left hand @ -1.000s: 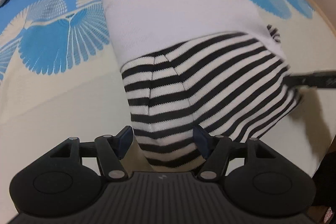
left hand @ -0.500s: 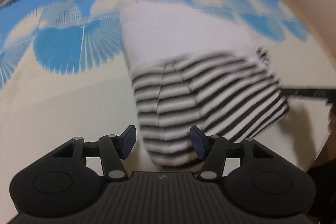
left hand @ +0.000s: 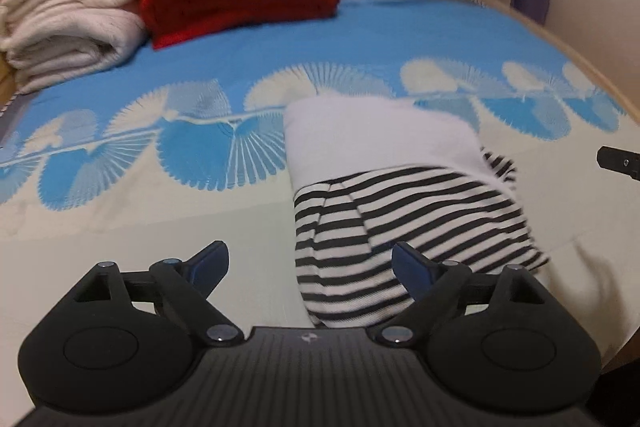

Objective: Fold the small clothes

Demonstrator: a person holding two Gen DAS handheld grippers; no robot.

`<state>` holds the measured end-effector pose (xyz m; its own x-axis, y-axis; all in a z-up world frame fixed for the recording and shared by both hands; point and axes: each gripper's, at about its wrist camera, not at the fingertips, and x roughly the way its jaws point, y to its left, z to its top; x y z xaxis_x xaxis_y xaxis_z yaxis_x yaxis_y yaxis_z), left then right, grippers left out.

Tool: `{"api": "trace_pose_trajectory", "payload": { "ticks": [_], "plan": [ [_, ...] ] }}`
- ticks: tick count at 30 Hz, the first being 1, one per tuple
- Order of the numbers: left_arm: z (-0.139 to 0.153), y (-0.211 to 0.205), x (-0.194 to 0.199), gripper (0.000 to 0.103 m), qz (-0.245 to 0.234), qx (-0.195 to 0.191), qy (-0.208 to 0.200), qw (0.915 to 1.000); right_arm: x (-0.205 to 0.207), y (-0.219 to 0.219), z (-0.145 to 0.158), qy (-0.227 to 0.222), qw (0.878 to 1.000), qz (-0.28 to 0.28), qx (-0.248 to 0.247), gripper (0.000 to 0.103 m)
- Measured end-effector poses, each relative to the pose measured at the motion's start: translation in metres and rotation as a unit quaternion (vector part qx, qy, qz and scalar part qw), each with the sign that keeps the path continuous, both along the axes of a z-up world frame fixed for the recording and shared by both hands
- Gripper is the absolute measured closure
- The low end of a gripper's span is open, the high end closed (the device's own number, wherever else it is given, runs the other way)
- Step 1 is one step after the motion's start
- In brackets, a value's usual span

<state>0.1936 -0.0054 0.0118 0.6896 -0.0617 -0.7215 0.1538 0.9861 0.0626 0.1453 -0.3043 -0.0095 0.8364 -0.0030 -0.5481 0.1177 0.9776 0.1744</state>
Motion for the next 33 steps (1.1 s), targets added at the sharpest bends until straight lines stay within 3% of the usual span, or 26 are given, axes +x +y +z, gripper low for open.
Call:
{"api": "trace_pose_trajectory", "payload": {
  "ticks": [4, 10, 13, 15, 18, 19, 20, 22, 24, 28, 33],
  "plan": [
    [0.015, 0.0, -0.042, 0.011, 0.015, -0.023, -0.031, 0.9992, -0.045, 0.007, 0.013, -0.037, 0.999, 0.005, 0.008, 0.022],
    [0.024, -0.006, -0.112, 0.011, 0.014, -0.009, -0.077, 0.9969, -0.112, 0.026, 0.023, -0.061, 0.998, 0.019, 0.008, 0.022],
    [0.013, -0.005, -0.139, 0.011, 0.024, 0.012, -0.096, 0.995, -0.139, 0.04, 0.023, -0.057, 0.998, 0.017, 0.002, 0.021],
    [-0.005, -0.001, -0.154, 0.011, 0.027, -0.01, -0.096, 0.995, -0.149, 0.049, 0.019, -0.044, 0.999, 0.029, 0.007, 0.02],
    [-0.028, -0.006, -0.15, 0.011, 0.038, -0.033, -0.018, 0.9986, -0.148, 0.066, 0.014, -0.03, 0.998, 0.054, -0.02, 0.02],
    [-0.027, -0.006, -0.148, 0.011, 0.045, -0.053, -0.014, 0.9975, -0.145, 0.072, 0.013, -0.03, 0.997, 0.058, -0.035, 0.02],
    [-0.024, -0.008, -0.148, 0.011, 0.046, -0.06, -0.026, 0.9968, -0.144, 0.076, 0.012, -0.03, 0.997, 0.06, -0.045, 0.02],
    [-0.021, -0.016, -0.146, 0.008, 0.036, -0.036, -0.06, 0.9969, -0.137, 0.082, 0.007, -0.021, 0.997, 0.059, -0.051, 0.02],
    [-0.021, -0.02, -0.145, 0.001, 0.035, -0.025, -0.077, 0.9961, -0.13, 0.086, 0.004, -0.01, 0.997, 0.059, -0.046, 0.02],
    [-0.02, -0.016, -0.137, 0.001, 0.048, -0.052, -0.072, 0.9949, -0.123, 0.099, -0.001, 0.005, 0.996, 0.071, -0.05, 0.02],
    [-0.019, -0.015, -0.133, 0.001, 0.054, -0.052, -0.065, 0.995, -0.121, 0.111, -0.004, 0.008, 0.995, 0.084, -0.057, 0.02]
  ]
}}
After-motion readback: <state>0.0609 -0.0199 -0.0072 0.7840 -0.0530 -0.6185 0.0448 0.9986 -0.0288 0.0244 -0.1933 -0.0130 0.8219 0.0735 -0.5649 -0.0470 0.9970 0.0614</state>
